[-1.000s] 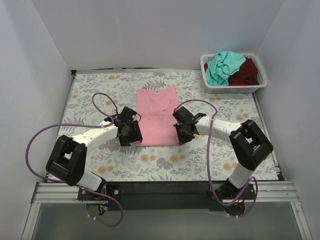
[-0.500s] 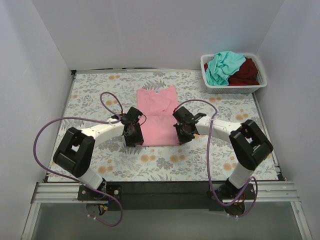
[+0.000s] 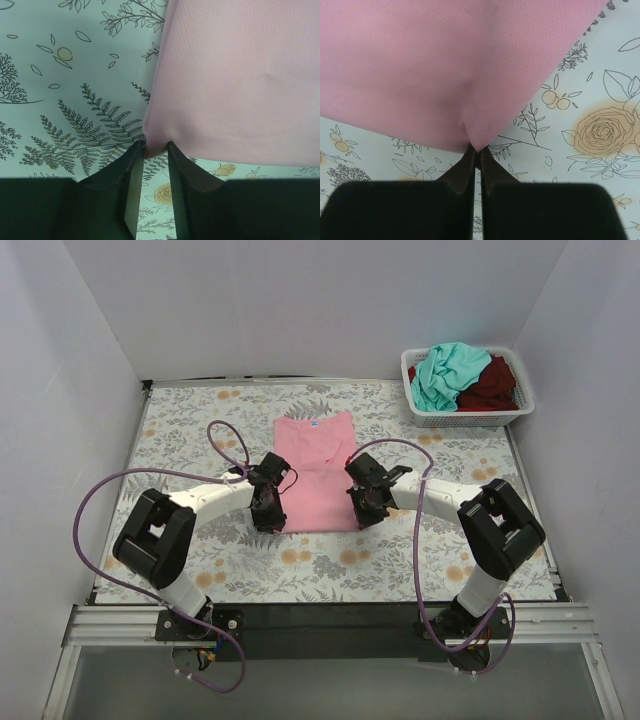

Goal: Fold and stack the t-shirts
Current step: Fold the tshirt

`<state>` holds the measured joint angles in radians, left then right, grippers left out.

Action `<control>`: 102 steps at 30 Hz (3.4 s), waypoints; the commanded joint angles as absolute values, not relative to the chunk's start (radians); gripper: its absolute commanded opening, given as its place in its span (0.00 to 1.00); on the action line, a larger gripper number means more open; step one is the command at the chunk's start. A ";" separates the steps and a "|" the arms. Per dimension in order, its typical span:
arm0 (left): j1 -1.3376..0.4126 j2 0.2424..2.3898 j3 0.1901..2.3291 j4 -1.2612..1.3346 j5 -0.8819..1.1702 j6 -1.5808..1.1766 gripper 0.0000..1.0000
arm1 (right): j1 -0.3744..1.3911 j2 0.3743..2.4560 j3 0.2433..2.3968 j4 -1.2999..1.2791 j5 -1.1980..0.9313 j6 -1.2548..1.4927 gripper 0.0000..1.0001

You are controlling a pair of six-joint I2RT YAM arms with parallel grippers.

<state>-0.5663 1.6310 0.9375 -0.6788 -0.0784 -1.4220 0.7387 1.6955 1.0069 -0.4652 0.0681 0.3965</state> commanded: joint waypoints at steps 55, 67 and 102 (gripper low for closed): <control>-0.828 1.164 0.994 -1.000 0.032 -1.648 0.00 | 0.902 1.382 1.189 -0.997 -0.176 0.336 0.01; -0.767 1.155 0.980 -0.976 0.156 -1.554 0.00 | 0.850 1.398 1.203 -1.020 -0.287 0.281 0.01; -0.425 1.382 1.026 -0.644 0.199 -1.371 0.00 | 0.502 1.670 1.336 -0.944 -0.466 0.041 0.01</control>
<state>-0.4679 1.3556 1.0000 -0.7753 0.1913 -1.4246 0.5632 1.6344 1.2987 -0.9974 -0.4007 0.0948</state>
